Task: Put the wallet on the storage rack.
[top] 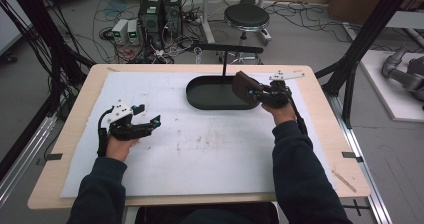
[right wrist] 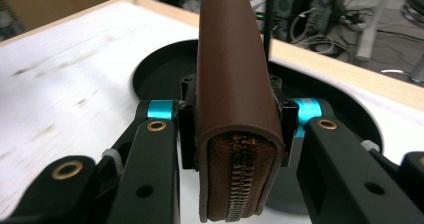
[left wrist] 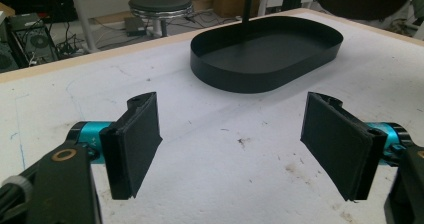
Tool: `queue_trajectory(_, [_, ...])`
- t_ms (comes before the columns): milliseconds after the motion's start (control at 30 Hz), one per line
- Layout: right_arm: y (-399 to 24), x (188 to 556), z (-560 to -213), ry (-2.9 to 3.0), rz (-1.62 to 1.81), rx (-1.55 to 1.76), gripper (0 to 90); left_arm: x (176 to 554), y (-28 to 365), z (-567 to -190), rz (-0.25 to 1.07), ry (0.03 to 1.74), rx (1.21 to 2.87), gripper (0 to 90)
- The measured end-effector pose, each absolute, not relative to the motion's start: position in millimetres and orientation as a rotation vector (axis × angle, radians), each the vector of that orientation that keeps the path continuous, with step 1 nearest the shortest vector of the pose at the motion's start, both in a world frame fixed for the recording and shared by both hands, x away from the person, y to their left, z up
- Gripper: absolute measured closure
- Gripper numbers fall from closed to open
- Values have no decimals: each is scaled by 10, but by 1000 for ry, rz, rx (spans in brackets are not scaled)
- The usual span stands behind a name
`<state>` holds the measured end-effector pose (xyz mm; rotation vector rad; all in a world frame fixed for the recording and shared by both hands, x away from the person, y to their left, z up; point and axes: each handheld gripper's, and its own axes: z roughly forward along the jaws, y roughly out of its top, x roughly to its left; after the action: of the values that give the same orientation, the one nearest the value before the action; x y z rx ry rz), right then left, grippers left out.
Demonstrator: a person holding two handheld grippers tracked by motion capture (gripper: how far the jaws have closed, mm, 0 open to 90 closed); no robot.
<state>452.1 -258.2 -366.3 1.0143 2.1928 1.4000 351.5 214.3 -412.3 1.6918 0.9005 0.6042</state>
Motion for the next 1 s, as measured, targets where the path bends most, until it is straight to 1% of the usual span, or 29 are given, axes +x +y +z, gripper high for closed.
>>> queue_trajectory(233, [-2446,4873,-3721,2172,1419,1111,661,3521,2131,-4138,597,893,1702,234])
queue_trajectory(400, [-2252,5106,-3936,2195,1399,1207,658,3522,2137,-4140,599,897,1705,234])
queue_trajectory(500, [-2159,5205,-4085,2186,1449,1278,657,3523,2136,-4145,596,901,1702,234])
queue_trajectory(633, [-2058,5298,-4244,2208,1421,1379,654,3526,2104,-4167,591,893,1721,234])
queue_trajectory(700, [-2045,5306,-4284,2195,1413,1391,634,3525,2114,-4164,594,895,1718,234])
queue_trajectory(767, [-2054,5304,-4274,2177,1382,1393,556,3523,2125,-4162,594,899,1712,234])
queue_trajectory(800, [-2063,5296,-4257,2167,1343,1390,495,3522,2129,-4161,593,898,1710,234])
queue_trajectory(833, [-2082,5296,-4245,2157,1320,1391,466,3519,2131,-4158,597,900,1709,234])
queue_trajectory(933, [-2160,5289,-4211,2166,1212,1387,408,3517,2122,-4157,595,897,1708,234])
queue_trajectory(1000, [-2217,5271,-4185,2168,1169,1383,406,3518,2118,-4159,597,895,1715,234])
